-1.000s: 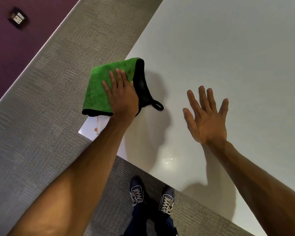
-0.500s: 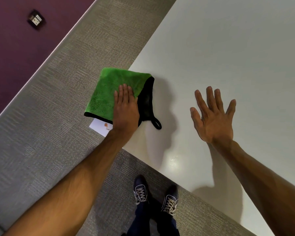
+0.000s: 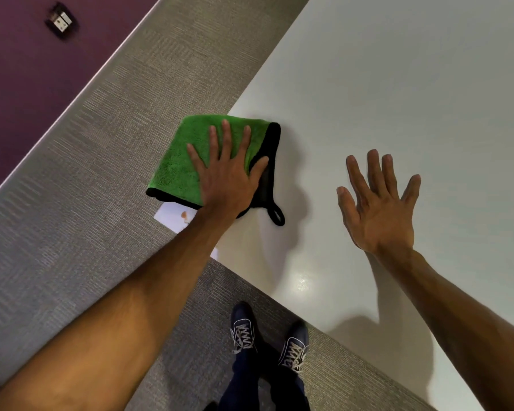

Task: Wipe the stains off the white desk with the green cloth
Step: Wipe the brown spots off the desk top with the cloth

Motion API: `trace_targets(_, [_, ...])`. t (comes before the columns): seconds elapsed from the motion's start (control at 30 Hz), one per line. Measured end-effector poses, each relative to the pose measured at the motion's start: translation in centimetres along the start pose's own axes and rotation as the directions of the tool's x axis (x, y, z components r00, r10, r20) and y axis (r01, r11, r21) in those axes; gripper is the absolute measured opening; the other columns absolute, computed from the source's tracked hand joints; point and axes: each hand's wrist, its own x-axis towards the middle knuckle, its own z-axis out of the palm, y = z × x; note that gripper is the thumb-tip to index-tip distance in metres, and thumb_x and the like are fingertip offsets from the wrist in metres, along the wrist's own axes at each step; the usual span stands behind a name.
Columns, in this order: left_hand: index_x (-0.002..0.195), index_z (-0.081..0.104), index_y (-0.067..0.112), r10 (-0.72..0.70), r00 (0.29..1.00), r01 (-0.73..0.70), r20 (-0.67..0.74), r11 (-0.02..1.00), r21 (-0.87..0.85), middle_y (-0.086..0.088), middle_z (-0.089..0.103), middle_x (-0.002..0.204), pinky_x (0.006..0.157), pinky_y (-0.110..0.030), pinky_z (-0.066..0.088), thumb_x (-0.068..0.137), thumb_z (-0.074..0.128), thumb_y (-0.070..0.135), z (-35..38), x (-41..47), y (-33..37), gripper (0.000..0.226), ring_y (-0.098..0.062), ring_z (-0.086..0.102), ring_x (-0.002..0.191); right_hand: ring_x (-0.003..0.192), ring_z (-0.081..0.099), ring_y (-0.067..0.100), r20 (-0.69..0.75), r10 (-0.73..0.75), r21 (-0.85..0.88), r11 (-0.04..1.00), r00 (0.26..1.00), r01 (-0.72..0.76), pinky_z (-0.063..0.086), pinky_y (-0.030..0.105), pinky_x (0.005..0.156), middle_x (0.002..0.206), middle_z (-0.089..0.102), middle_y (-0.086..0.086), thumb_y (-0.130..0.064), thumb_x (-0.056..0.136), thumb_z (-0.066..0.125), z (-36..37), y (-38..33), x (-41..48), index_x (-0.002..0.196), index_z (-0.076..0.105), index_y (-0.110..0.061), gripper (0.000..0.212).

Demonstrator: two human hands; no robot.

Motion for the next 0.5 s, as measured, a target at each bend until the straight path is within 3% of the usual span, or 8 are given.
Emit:
trace_targets(0.17, [0.156, 0.025, 0.022, -0.01, 0.999, 0.008, -0.039, 0.999, -0.05, -0.012, 0.022, 0.164, 0.121, -0.062, 0.01, 0.105, 0.022, 0.047, -0.1, 1.0, 0.4, 0.057, -0.035, 0.015, 0.152, 0.164, -0.007, 0.021, 0.006, -0.003, 0.006, 1.0, 1.0, 0.003, -0.001, 0.069, 0.126, 0.177, -0.008, -0.003, -0.06, 0.105, 0.01, -0.2, -0.2, 0.0, 0.167, 0.001, -0.036, 0.067])
trace_targets(0.3, [0.155, 0.028, 0.014, 0.0, 0.999, -0.005, -0.051, 0.996, -0.093, -0.014, 0.023, 0.163, 0.122, -0.059, 0.007, 0.106, 0.028, 0.034, -0.1, 2.1, 0.4, 0.052, -0.036, 0.014, 0.152, 0.164, -0.008, 0.02, 0.011, -0.002, 0.01, 1.0, 1.0, 0.002, -0.002, 0.068, 0.126, 0.177, -0.008, -0.004, -0.059, 0.105, 0.013, -0.5, -0.4, 0.0, 0.167, 0.001, -0.036, 0.067])
trace_targets(0.4, [0.151, 0.032, 0.004, 0.038, 0.996, -0.05, -0.081, 0.986, -0.158, -0.02, 0.025, 0.161, 0.125, -0.053, 0.005, 0.104, 0.034, 0.017, -0.1, 2.2, 0.6, 0.049, -0.035, 0.015, 0.152, 0.164, -0.009, 0.018, 0.017, 0.0, 0.049, 0.999, 1.0, -0.001, -0.005, 0.067, 0.127, 0.177, -0.006, -0.005, -0.06, 0.105, 0.013, -0.6, -0.4, -0.1, 0.167, 0.002, -0.037, 0.066])
trace_targets(0.5, [0.146, 0.038, -0.004, 0.095, 0.987, -0.126, -0.131, 0.957, -0.261, -0.025, 0.034, 0.156, 0.126, -0.045, 0.013, 0.095, 0.041, -0.006, -0.5, 0.0, 0.3, 0.051, -0.037, 0.024, 0.149, 0.164, -0.008, 0.018, 0.019, -0.009, 0.078, 0.997, 1.0, 0.008, -0.006, 0.067, 0.126, 0.177, -0.004, -0.005, -0.059, 0.105, 0.014, -0.6, -0.4, -0.1, 0.167, 0.004, -0.037, 0.067])
